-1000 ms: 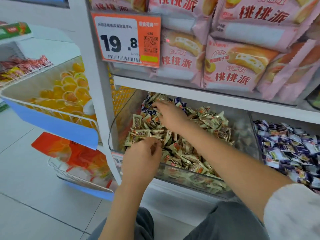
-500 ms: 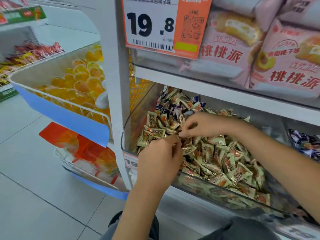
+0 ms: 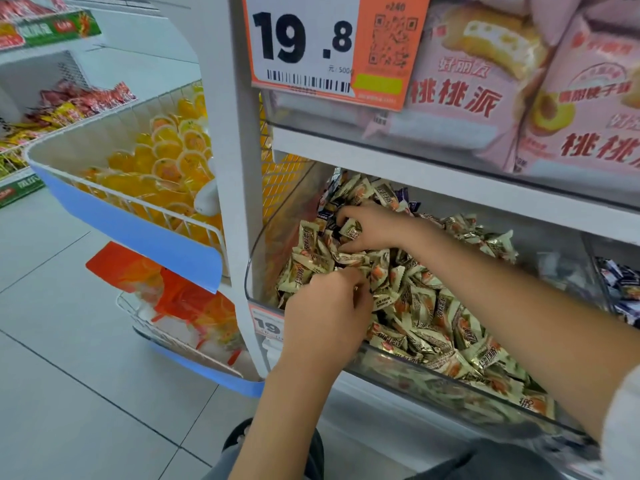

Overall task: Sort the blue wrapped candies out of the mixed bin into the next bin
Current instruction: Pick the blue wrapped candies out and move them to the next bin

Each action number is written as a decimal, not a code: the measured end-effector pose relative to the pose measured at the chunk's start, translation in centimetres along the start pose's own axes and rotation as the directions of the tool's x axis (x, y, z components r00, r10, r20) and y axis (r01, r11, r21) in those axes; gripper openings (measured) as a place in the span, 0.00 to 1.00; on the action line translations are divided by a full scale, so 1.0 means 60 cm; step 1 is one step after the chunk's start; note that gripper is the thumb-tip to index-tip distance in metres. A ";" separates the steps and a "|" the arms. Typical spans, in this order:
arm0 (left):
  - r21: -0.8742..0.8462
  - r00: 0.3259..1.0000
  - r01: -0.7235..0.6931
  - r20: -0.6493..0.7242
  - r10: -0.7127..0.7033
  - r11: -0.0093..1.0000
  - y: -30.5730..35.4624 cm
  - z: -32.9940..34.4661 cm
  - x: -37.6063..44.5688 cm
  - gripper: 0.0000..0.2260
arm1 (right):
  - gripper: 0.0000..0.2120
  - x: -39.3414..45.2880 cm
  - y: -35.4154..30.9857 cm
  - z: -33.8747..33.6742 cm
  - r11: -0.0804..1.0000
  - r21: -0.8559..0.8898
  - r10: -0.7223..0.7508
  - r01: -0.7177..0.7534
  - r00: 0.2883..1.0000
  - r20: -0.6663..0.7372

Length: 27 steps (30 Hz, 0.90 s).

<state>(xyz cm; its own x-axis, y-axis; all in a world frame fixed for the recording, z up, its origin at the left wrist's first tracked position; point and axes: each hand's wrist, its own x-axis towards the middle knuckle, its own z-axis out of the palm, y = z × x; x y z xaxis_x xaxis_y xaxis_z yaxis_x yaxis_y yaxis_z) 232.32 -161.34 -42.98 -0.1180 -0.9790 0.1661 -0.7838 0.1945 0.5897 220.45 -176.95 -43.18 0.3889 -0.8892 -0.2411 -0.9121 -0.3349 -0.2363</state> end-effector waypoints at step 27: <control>-0.596 0.963 0.042 -0.191 -0.193 0.802 0.025 -0.017 0.032 0.12 | 0.15 -0.173 -0.005 -0.024 0.355 0.924 0.028 -0.144 0.989 0.143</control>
<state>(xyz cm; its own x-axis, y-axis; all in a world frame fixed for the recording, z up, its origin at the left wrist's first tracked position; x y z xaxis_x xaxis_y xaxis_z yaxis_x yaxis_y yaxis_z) 231.53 -162.83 -40.97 0.1537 -0.9683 0.1970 -0.2705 0.1505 0.9509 216.52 -168.08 -39.27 0.3773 -0.8447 -0.3796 -0.2603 0.2967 -0.9188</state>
